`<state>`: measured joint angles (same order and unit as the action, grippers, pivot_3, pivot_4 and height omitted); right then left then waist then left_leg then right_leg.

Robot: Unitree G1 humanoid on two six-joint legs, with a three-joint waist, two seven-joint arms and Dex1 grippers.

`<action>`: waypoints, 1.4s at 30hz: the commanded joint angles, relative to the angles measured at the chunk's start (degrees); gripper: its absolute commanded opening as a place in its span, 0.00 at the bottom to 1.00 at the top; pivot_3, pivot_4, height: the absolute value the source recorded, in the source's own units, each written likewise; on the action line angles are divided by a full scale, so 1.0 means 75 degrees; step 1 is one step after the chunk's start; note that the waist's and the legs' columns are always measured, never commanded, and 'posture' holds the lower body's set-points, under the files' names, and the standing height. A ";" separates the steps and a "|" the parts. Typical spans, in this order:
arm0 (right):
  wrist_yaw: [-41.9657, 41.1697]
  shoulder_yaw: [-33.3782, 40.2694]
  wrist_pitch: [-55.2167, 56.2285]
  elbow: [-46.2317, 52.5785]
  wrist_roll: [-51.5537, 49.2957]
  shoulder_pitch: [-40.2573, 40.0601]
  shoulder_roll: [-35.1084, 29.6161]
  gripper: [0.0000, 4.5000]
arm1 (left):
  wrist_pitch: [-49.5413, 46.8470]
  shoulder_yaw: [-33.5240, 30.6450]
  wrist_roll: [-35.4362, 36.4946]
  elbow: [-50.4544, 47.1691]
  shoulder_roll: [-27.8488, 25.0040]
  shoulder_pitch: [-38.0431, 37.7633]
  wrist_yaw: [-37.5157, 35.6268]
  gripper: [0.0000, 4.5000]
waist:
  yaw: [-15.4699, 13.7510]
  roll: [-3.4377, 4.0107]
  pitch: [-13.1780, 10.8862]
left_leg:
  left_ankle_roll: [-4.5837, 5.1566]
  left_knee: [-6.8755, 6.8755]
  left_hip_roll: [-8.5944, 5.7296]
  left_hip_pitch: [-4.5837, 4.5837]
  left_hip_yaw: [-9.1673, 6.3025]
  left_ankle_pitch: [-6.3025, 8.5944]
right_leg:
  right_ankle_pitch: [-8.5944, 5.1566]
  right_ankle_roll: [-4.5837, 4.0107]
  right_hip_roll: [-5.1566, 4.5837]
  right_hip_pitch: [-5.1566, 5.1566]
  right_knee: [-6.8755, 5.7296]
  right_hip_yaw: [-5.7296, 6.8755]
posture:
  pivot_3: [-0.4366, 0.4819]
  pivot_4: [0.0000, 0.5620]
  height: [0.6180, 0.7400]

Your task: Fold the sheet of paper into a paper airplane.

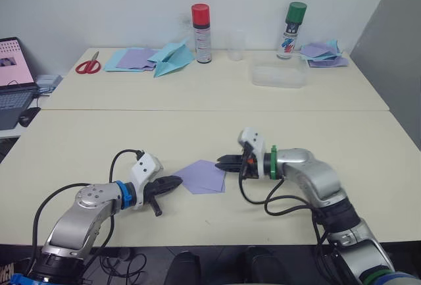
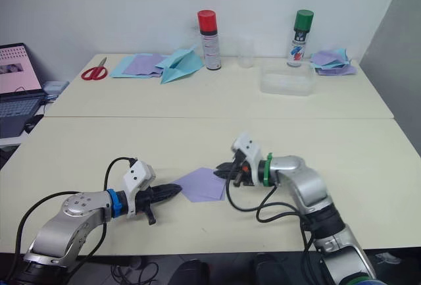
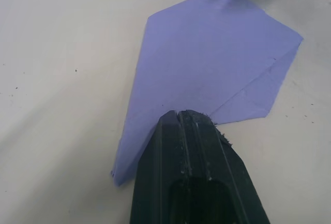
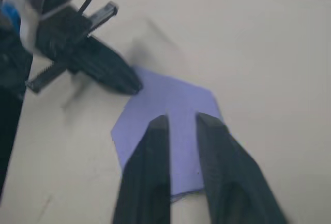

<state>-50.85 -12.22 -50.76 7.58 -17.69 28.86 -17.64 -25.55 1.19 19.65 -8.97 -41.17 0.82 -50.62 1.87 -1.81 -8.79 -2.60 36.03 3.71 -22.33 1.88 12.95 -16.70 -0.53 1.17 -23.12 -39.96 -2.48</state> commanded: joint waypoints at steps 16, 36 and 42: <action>0.2802 0.2449 -0.5163 -0.0099 -0.1337 0.0482 0.2016 0.84 | -0.0335 0.0343 -0.0329 0.0250 -0.0030 -0.0415 0.0098 0.00 | 0.0028 0.0022 0.0008 | 0.0001 -0.0013 -0.0004 -0.0015 0.0003 0.0000 | -0.0002 0.0003 -0.0003 -0.0009 0.0021 -0.0004 | 0.48 0.27 1.00; 0.2292 0.2055 -0.3318 -0.1696 -0.1829 0.0678 0.2756 0.84 | -0.0446 0.0326 -0.0250 0.0023 0.0018 -0.0552 0.0222 0.00 | 0.0115 0.0040 0.0018 | 0.0001 -0.0037 -0.0004 -0.0028 -0.0001 0.0001 | 0.0001 0.0009 -0.0003 -0.0007 0.0071 0.0005 | 0.48 0.27 1.00; 0.1863 0.1299 -0.1911 -0.2303 -0.1563 0.0766 0.2639 0.84 | -0.0472 0.0315 -0.0264 -0.0004 -0.0022 -0.0549 0.0183 0.00 | 0.0114 0.0044 0.0015 | 0.0002 -0.0041 -0.0004 -0.0055 -0.0004 0.0001 | 0.0018 0.0036 -0.0005 -0.0008 0.0118 0.0010 | 0.48 0.27 1.00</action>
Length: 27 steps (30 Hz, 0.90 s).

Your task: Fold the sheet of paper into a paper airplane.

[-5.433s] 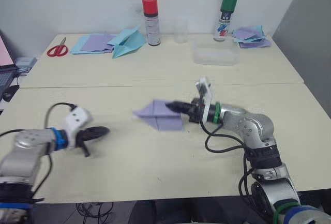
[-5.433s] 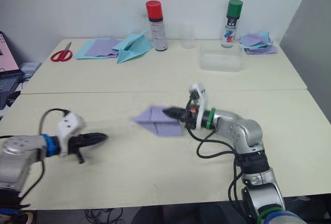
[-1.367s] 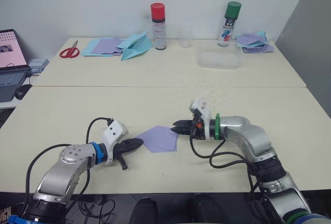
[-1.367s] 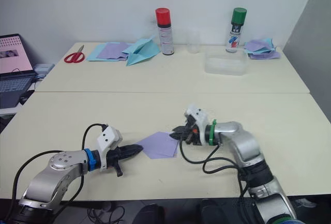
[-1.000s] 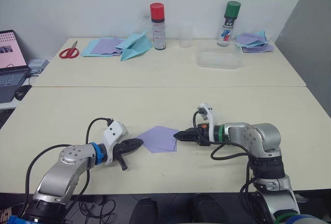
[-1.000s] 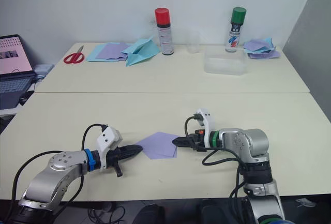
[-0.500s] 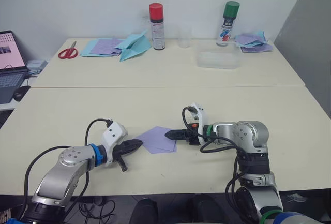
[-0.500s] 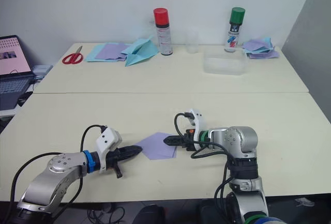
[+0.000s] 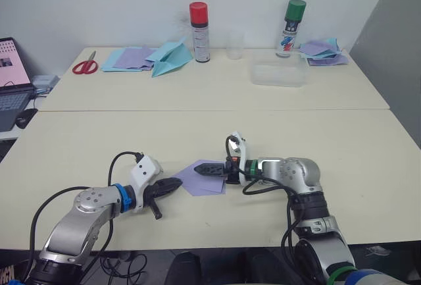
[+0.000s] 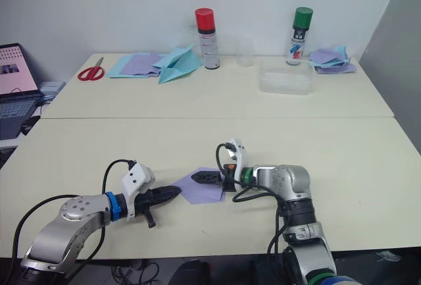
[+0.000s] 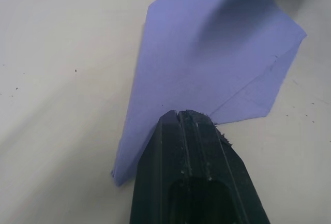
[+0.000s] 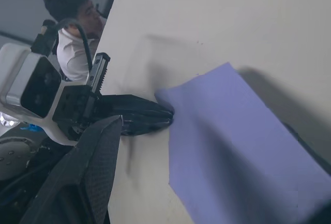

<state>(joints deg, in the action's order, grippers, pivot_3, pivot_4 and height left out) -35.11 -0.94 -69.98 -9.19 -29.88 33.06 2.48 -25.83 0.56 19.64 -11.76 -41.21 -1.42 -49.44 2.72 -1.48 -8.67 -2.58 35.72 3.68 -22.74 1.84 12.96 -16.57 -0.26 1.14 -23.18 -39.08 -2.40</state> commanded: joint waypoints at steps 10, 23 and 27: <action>-0.0170 -0.0190 0.1370 -0.0374 0.0033 0.0251 -0.0135 0.48 | -0.0468 0.0387 -0.0240 0.0282 -0.0059 -0.0354 0.0015 0.00 | 0.0001 0.0000 0.0000 | 0.0000 -0.0001 -0.0005 -0.0006 0.0005 0.0000 | 0.0005 0.0009 -0.0014 -0.0003 0.0009 -0.0003 | 0.48 0.27 1.00; -0.1355 -0.1905 0.3052 0.0774 0.0759 -0.0055 -0.1082 0.01 | -0.0460 0.0356 -0.0251 0.0270 -0.0121 -0.0426 -0.0020 0.00 | 0.0002 0.0001 -0.0001 | 0.0000 -0.0001 -0.0006 -0.0012 0.0005 0.0000 | 0.0005 0.0011 -0.0016 -0.0005 0.0014 -0.0003 | 0.48 0.27 1.00; -0.2044 -0.2876 0.5197 0.1033 0.1659 -0.0307 -0.1533 0.01 | -0.0486 0.0346 -0.0237 0.0241 -0.0145 -0.0458 -0.0031 0.00 | 0.0003 0.0001 -0.0002 | 0.0000 -0.0001 -0.0005 -0.0011 0.0005 0.0000 | 0.0004 0.0012 -0.0015 -0.0007 0.0015 -0.0002 | 0.48 0.27 1.00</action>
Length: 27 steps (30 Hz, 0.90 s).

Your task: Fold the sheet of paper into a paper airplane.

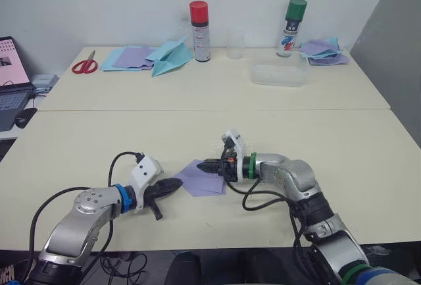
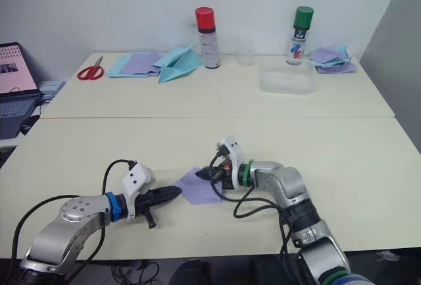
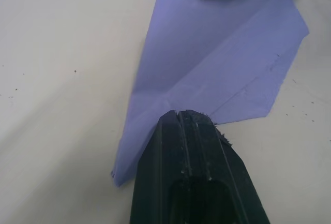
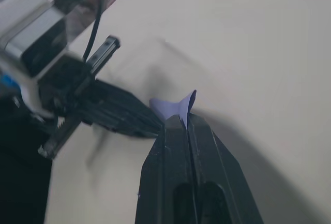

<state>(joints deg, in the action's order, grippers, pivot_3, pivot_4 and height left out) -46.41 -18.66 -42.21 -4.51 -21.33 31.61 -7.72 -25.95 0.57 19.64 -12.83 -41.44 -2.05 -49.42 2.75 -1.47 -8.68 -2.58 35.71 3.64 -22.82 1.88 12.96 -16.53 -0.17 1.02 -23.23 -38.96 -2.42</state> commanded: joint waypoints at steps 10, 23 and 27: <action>-0.1195 -0.1413 0.4606 -0.0493 0.2023 -0.0327 -0.0717 0.01 | -0.0461 0.0336 -0.0245 0.0352 -0.0152 -0.0394 -0.0025 0.00 | 0.0000 -0.0002 0.0000 | 0.0000 0.0000 0.0001 0.0005 0.0002 0.0000 | 0.0000 0.0000 0.0001 0.0002 0.0000 -0.0002 | 0.48 0.27 1.00; -0.1515 -0.1520 0.5281 -0.0699 0.2425 -0.0447 -0.0672 0.01 | -0.0433 0.0365 -0.0267 0.0256 -0.0154 -0.0512 -0.0004 0.00 | -0.0003 -0.0002 0.0001 | 0.0000 0.0001 0.0003 0.0012 0.0004 0.0000 | 0.0000 -0.0002 0.0001 0.0005 -0.0004 -0.0004 | 0.48 0.27 1.00; -0.1404 -0.1784 0.5286 -0.0989 0.2987 -0.0395 -0.0779 0.01 | -0.0469 0.0305 -0.0232 0.0192 -0.0198 -0.0544 -0.0013 0.00 | -0.0002 -0.0003 0.0002 | 0.0000 0.0000 0.0003 0.0012 0.0006 0.0000 | -0.0001 -0.0003 0.0001 0.0005 -0.0004 -0.0007 | 0.48 0.27 1.00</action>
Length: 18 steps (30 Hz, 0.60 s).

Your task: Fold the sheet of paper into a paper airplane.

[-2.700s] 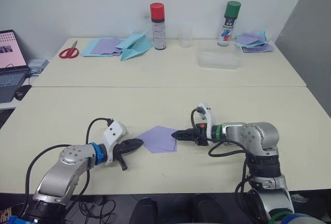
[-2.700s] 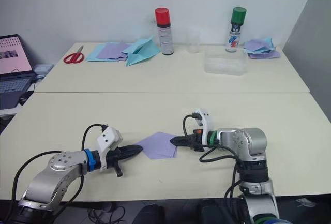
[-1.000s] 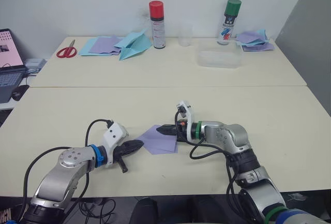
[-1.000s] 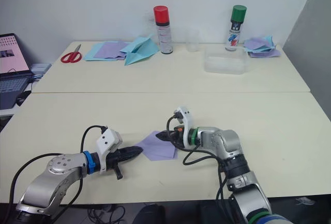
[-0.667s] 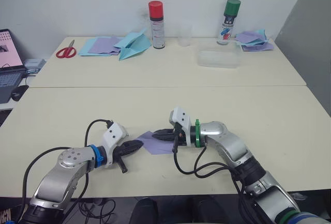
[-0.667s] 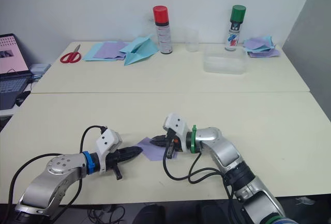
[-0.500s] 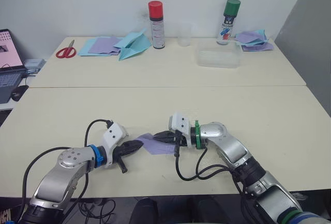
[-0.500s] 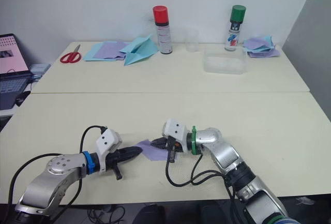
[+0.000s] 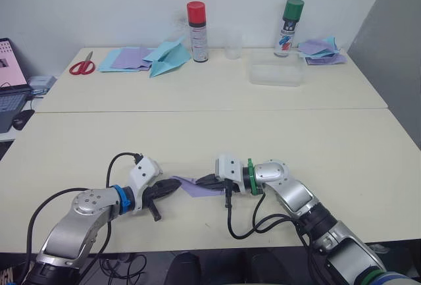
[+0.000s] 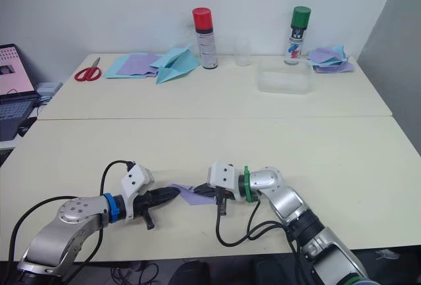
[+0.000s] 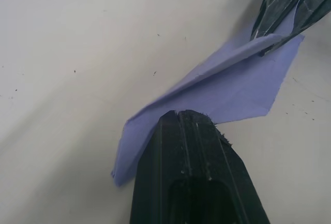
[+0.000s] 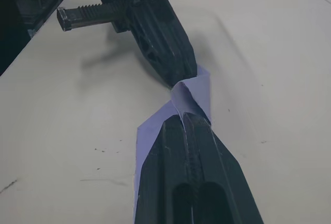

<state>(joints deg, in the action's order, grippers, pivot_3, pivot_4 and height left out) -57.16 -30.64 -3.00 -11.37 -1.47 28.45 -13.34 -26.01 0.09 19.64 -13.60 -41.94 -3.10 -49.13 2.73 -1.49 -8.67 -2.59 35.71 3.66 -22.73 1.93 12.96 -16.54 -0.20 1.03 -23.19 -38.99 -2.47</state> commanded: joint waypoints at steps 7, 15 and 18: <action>0.0023 -0.0228 -0.0107 -0.0121 0.0629 0.0023 -0.0063 0.01 | -0.0507 0.0185 -0.0160 0.0215 -0.0244 -0.0469 -0.0106 0.00 | 0.0000 -0.0001 0.0001 | 0.0000 0.0001 -0.0001 0.0000 0.0001 0.0000 | 0.0000 0.0000 0.0000 0.0000 0.0000 -0.0001 | 0.48 0.27 1.00; -0.0017 -0.0155 -0.0310 -0.0183 0.0661 0.0121 -0.0075 0.01 | -0.0903 -0.0472 0.0490 -0.0175 -0.0616 -0.0489 -0.0490 0.00 | 0.0002 -0.0007 -0.0001 | 0.0000 0.0002 0.0002 0.0002 -0.0003 0.0000 | 0.0000 -0.0001 0.0000 0.0000 -0.0006 0.0005 | 0.48 0.27 1.00; -0.0032 -0.0157 -0.0376 -0.0256 0.0673 0.0139 -0.0076 0.01 | -0.1444 -0.1040 0.1277 -0.0264 -0.0859 -0.0245 -0.0862 0.00 | 0.0011 -0.0010 -0.0008 | 0.0000 0.0002 0.0003 -0.0001 -0.0003 0.0000 | 0.0000 -0.0001 0.0002 -0.0004 -0.0006 0.0006 | 0.48 0.27 1.00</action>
<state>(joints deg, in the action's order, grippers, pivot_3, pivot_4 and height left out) -57.43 -31.92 -4.85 -12.31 2.32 29.30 -13.19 -34.00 -5.12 26.48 -15.39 -47.49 -5.25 -54.10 2.81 -1.57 -8.73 -2.59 35.73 3.67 -22.76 1.89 12.96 -16.54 -0.21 1.04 -23.22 -39.04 -2.40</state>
